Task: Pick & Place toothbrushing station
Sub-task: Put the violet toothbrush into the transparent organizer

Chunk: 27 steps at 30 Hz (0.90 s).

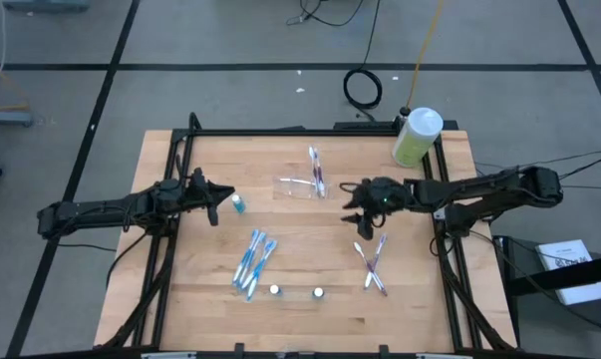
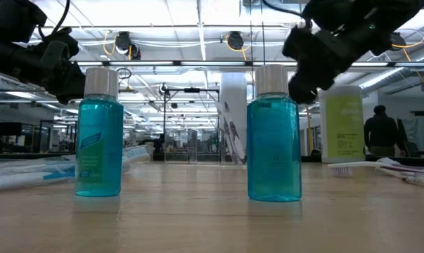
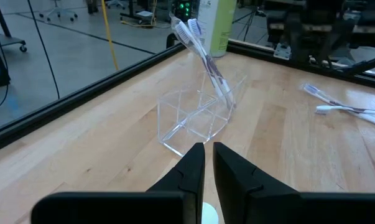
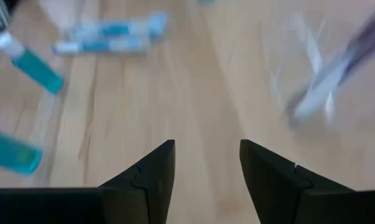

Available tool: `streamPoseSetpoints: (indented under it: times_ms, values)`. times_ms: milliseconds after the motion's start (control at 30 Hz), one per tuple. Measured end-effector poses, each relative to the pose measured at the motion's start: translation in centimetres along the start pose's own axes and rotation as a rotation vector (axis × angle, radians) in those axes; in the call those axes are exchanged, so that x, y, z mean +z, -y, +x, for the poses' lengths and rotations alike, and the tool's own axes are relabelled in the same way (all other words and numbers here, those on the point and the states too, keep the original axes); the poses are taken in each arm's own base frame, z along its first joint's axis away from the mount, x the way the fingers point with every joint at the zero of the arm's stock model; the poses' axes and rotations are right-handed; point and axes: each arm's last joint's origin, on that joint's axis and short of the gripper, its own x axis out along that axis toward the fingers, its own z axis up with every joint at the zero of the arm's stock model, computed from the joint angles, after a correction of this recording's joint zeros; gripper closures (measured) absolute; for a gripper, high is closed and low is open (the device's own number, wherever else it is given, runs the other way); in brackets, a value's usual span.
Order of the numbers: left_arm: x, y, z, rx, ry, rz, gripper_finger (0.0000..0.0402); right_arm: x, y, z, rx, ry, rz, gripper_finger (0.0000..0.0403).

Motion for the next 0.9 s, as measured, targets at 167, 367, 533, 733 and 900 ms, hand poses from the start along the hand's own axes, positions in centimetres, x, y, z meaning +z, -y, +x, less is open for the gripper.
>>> streamPoseSetpoints:
  times_ms: [167,367,533,733,900]
  values:
    - [0.0,0.0,0.0,0.001,0.0,0.0,0.0364,-2.0,-0.7,-0.3,-0.025,-0.196,0.173,0.0231]
    - [0.0,0.0,0.0,0.0,0.0,0.0,0.0364,-4.2,-1.4,-1.0,-0.014,-0.452,0.453,0.0232]
    - [0.0,0.0,0.0,0.0,0.0,0.0,0.0364,-5.3,-2.3,-1.4,-0.049,-0.569,0.577,0.0232]
    - [0.0,0.0,0.0,0.0,0.0,0.0,0.0364,-5.7,-2.5,-1.6,-0.106,-0.582,0.636,0.0232]
    - [0.0,0.0,0.0,0.001,0.0,0.0,0.0364,-6.1,-2.1,-1.9,-0.213,-0.597,0.679,0.0232]
